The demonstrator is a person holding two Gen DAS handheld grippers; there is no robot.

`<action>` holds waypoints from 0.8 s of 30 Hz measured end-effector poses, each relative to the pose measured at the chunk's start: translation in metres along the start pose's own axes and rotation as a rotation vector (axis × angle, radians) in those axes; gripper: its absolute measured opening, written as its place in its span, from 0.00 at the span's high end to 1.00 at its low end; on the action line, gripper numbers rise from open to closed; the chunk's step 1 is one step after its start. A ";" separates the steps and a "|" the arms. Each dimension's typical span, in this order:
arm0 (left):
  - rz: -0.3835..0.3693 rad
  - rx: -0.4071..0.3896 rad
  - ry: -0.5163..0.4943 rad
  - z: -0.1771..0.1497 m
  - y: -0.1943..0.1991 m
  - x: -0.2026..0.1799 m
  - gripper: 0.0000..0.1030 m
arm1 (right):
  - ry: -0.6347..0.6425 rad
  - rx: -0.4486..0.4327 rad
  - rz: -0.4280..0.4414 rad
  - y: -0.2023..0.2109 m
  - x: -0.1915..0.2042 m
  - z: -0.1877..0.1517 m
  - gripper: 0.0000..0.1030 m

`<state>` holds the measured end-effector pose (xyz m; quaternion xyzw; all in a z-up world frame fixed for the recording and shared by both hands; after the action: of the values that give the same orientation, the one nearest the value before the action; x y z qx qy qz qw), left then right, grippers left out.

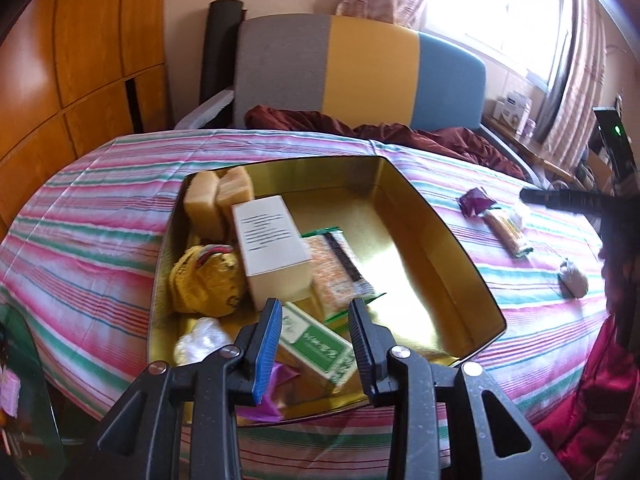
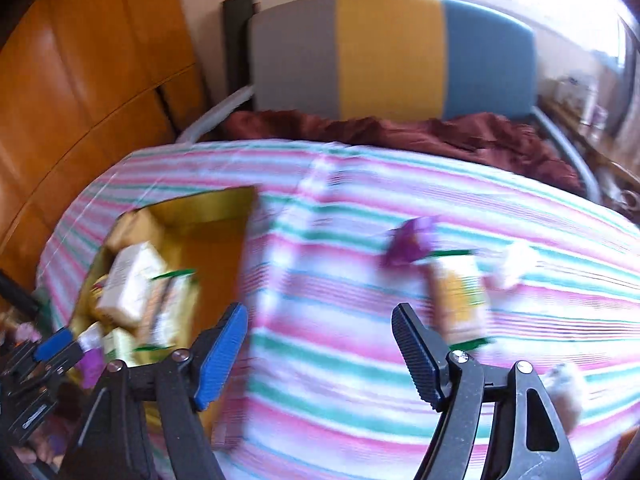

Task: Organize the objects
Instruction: 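Move both tools back toward the purple snack and yellow cracker packet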

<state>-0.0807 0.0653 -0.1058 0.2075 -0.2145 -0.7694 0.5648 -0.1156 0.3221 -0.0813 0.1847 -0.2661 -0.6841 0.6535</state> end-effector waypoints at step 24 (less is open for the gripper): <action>-0.328 0.133 -0.117 0.040 -0.065 -0.191 0.67 | -0.474 -0.033 -0.373 0.010 -0.246 -0.023 0.23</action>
<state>-0.1009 0.2701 -0.0943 0.2312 -0.2606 -0.8461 0.4034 -0.0752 0.5634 -0.1168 0.0548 -0.3614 -0.8207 0.4391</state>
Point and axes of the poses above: each gripper's, at about its wrist camera, not at the fingertips, and y roughly against the way its jaws point, x to its left, z to its top, the point moved 10 cm from there along -y, roughly the way its jaws point, and after that the axes turned 13 degrees about -x, right-handed, at the moved point
